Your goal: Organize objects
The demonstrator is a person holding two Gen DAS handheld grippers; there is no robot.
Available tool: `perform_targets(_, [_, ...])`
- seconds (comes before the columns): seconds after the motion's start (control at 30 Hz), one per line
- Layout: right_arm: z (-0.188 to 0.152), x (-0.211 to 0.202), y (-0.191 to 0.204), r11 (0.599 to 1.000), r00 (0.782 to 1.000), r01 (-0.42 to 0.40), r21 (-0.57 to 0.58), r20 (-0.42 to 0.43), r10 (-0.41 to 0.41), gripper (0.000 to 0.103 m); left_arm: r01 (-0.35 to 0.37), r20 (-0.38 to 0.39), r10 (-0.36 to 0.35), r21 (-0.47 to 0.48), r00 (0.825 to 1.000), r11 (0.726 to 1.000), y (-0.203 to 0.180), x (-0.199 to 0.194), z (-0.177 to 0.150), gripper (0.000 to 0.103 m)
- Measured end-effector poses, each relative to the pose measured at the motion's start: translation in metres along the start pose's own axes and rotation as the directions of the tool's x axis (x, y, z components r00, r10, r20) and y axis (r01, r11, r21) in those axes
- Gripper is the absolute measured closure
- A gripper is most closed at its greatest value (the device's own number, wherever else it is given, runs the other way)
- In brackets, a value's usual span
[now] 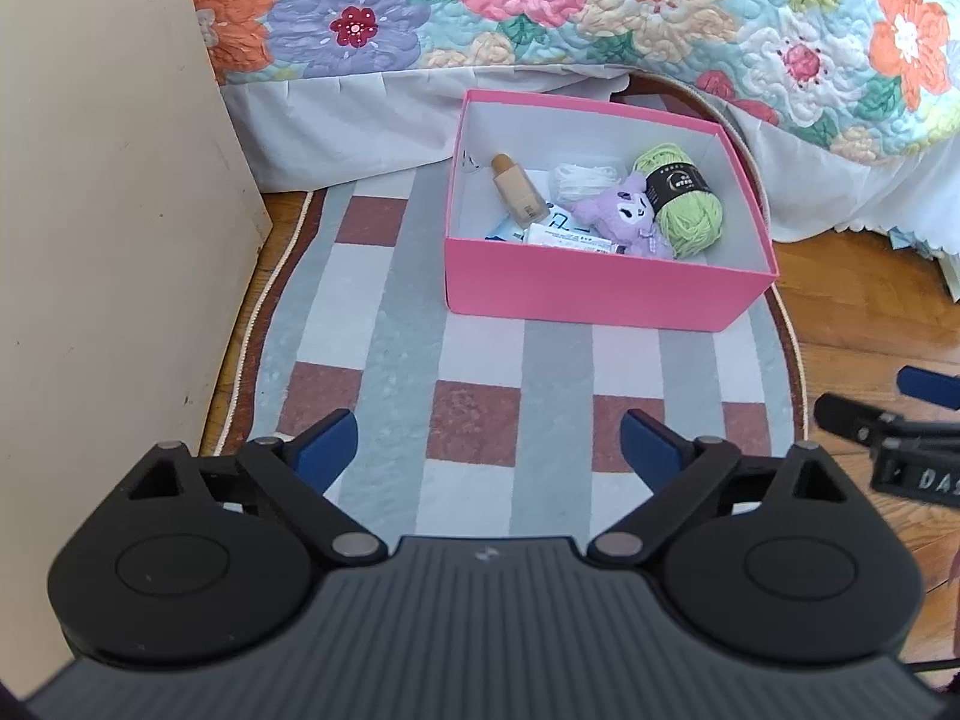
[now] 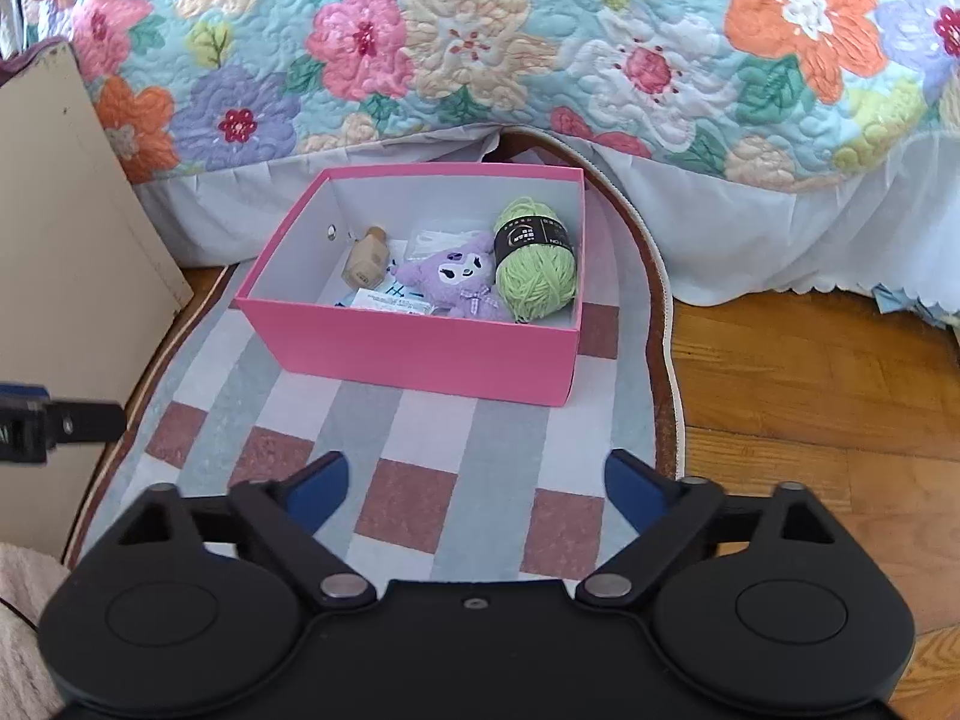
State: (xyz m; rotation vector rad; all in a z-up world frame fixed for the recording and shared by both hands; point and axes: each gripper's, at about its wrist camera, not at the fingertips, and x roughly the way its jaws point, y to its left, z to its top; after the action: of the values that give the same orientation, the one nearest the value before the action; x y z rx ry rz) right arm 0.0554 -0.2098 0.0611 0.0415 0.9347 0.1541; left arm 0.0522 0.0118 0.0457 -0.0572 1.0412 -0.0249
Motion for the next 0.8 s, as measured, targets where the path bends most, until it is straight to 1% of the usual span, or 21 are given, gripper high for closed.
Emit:
perform_targets(0.07, [0.0, 0.0, -0.001, 1.0, 1.0, -0.001, 0.024, -0.006, 0.001, 0.007, -0.006, -0.015, 0.007, 0.026, 1.0, 1.0, -0.003, 0.002, -0.002, 0.001])
perform_targets(0.23, [-0.001, -0.002, 0.0, 1.0, 1.0, 0.015, 0.022, -0.012, -0.015, 0.007, -0.01, -0.061, 0.012, 0.028, 0.998, 1.0, -0.007, 0.008, -0.004, 0.001])
perform_targets(0.37, [-0.003, -0.004, 0.002, 1.0, 1.0, 0.026, 0.006, -0.015, -0.026, 0.007, -0.018, -0.071, 0.02, 0.028, 0.997, 0.999, -0.007, 0.01, -0.006, 0.001])
perform_targets(0.47, [-0.003, -0.008, 0.002, 0.999, 0.999, 0.044, -0.004, -0.004, -0.044, 0.007, -0.018, -0.073, 0.019, 0.018, 0.997, 1.0, -0.004, 0.011, -0.005, 0.001])
perform_targets(0.53, [-0.003, -0.011, 0.002, 0.998, 0.999, 0.054, -0.013, -0.003, -0.054, 0.007, -0.028, -0.06, 0.028, 0.011, 0.998, 1.0, -0.002, 0.008, -0.003, 0.001])
perform_targets(0.7, [-0.005, -0.008, 0.002, 0.996, 0.995, 0.087, -0.035, -0.042, -0.088, 0.007, -0.019, -0.054, 0.018, -0.007, 0.998, 1.0, 0.005, 0.002, -0.001, 0.001])
perform_targets(0.8, [-0.007, -0.007, 0.002, 0.995, 0.994, 0.091, -0.038, -0.054, -0.093, 0.007, -0.017, -0.054, 0.017, -0.006, 0.998, 1.0, 0.005, -0.001, 0.0, 0.001])
